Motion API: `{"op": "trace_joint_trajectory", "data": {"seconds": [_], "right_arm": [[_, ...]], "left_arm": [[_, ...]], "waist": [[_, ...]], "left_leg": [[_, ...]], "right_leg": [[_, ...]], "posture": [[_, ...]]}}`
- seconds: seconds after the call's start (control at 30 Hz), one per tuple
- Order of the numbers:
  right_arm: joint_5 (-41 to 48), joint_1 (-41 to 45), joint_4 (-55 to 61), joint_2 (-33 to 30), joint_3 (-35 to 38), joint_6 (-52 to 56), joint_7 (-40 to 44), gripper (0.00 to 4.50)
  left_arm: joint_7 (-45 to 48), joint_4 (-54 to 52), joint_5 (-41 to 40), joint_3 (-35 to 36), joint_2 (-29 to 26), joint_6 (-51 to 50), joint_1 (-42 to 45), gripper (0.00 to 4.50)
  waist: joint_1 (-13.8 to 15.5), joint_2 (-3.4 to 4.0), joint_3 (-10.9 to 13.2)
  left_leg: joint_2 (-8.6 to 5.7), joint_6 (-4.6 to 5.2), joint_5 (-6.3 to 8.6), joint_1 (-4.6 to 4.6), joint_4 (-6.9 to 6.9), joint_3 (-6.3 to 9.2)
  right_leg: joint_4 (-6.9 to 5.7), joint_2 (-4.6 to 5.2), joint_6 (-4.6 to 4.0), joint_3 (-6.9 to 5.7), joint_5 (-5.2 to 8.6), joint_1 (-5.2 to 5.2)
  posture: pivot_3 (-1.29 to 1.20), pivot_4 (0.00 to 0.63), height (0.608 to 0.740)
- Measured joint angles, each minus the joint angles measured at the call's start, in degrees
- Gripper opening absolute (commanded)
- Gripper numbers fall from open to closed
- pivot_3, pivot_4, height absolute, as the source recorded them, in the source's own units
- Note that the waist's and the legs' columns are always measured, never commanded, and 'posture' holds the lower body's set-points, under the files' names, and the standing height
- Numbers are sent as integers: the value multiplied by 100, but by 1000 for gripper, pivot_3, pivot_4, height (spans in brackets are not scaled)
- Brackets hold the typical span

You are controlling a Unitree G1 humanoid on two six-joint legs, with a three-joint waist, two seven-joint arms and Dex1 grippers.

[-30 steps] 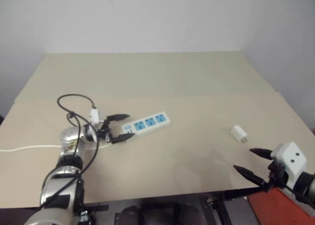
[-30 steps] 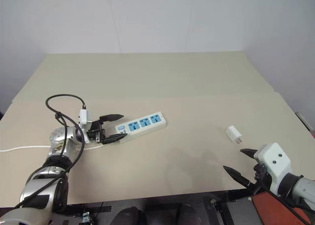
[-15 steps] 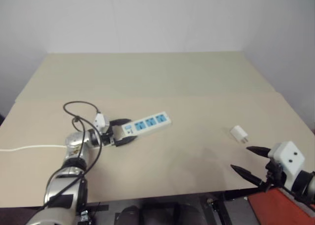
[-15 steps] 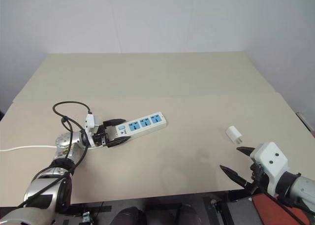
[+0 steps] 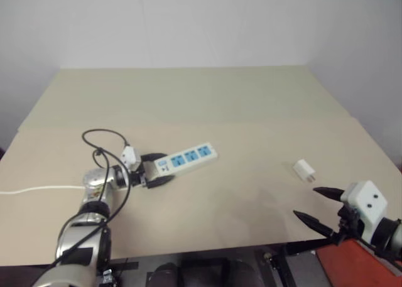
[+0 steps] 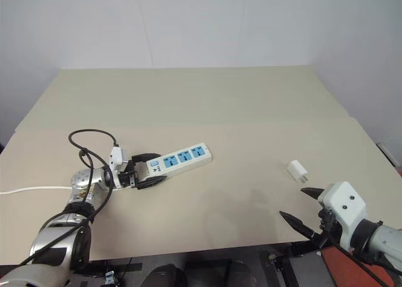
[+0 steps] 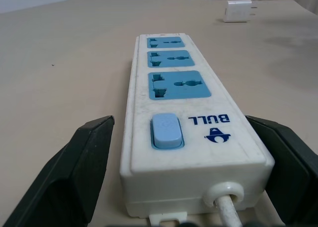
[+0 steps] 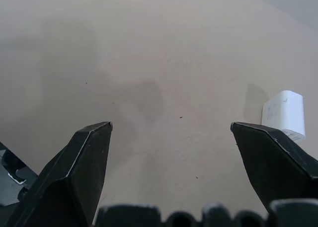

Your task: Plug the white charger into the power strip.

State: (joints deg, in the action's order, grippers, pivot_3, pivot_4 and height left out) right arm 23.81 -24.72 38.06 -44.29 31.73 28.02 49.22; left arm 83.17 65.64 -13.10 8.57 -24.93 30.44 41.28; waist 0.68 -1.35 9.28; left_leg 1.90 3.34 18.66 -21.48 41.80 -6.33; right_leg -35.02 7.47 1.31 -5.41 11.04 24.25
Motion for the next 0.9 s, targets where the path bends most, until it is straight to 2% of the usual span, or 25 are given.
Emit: {"op": "trace_joint_trajectory", "data": {"seconds": [0.13, 0.23, 0.3, 0.7, 0.83, 0.9], "right_arm": [[-3, 38, -30, 0, -53, 0, -50, 4500], [-3, 38, -32, 3, -93, 0, -60, 4500], [-4, 25, -32, 8, -105, -1, -66, 4500], [2, 167, -52, -35, -173, 28, -71, 4500], [91, 793, -267, -640, -273, 606, -68, 4500], [198, 1369, -535, -1169, -526, 1108, -37, 4500]], "left_arm": [[-7, 42, 19, 4, 1, -2, 29, 4445], [24, 43, 12, 28, 10, -24, 31, 3862], [74, 52, -12, 59, 10, -46, 31, 3281], [72, 16, 98, 4, 5, 70, -7, 3279], [200, -150, 93, -42, -43, 72, -97, 3279], [266, -266, 90, -78, -58, 72, -146, 3279]], "waist": [[0, 0, 0], [0, 0, 0], [0, 0, 0], [0, 1, -1], [-28, 2, -1], [-49, 4, -2]], "left_leg": [[0, 0, 0, 0, 0, 0], [0, 0, 0, 0, 0, 0], [0, 0, 0, -1, 0, 0], [1, 0, 0, 1, 0, 0], [3, 3, 2, 3, 0, 0], [3, 6, 3, 3, -1, -3]], "right_leg": [[-1, 0, 0, 0, 0, 0], [0, 0, 0, 0, 0, 0], [1, 0, 0, 0, 0, 1], [0, 0, -1, 1, 0, -1], [2, 1, -2, 3, -2, -2], [1, 7, -5, 6, -4, 2]], "posture": [[0, 150, 740], [0, 150, 740], [0, 150, 740], [0, 150, 740], [0, 150, 740], [0, 150, 740]]}}
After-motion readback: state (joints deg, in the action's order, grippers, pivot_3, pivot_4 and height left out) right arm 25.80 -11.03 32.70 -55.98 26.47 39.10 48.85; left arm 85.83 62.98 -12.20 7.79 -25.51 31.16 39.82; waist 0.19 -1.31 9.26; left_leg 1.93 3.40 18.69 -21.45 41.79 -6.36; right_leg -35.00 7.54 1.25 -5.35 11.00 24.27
